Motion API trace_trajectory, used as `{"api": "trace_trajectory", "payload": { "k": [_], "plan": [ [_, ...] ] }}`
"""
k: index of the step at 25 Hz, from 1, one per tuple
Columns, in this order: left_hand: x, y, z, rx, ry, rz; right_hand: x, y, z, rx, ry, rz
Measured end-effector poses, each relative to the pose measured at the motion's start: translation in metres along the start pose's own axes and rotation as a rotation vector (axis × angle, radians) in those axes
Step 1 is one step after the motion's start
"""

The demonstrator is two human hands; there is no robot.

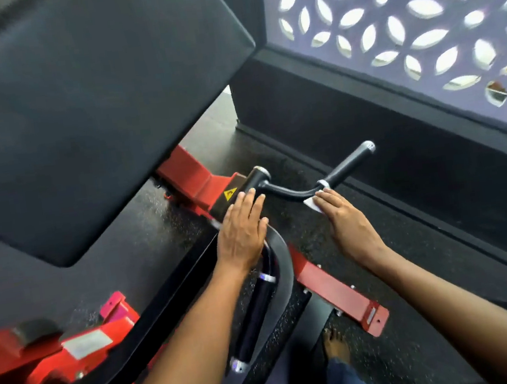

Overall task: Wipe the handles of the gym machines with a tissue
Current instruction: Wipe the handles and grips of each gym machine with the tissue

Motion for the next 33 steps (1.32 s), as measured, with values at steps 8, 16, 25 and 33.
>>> {"api": "trace_trajectory", "payload": {
  "k": [8, 16, 25, 33],
  "plan": [
    [0.107, 0.068, -0.013, 0.092, -0.03, 0.052, 0.065, -0.036, -0.097, 0.027, 0.08, -0.209],
    [0.117, 0.091, -0.007, 0.118, -0.153, 0.0, 0.083, -0.043, -0.165, -0.134, 0.076, -0.093],
    [0.117, 0.091, -0.006, 0.151, -0.243, -0.014, 0.107, -0.038, -0.161, -0.139, -0.012, 0.012],
    [0.116, 0.093, -0.005, 0.191, -0.267, -0.008, 0.1, -0.005, -0.125, -0.265, -0.282, 0.163]
  ]
}}
Point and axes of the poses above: each hand's wrist, its own x-axis towards the middle knuckle, its own y-axis out of the palm, z = x × y, the point moved 8 cm from there along x, towards the middle knuckle, and after that the axes turned 10 degrees about x, right-handed, at the moved point
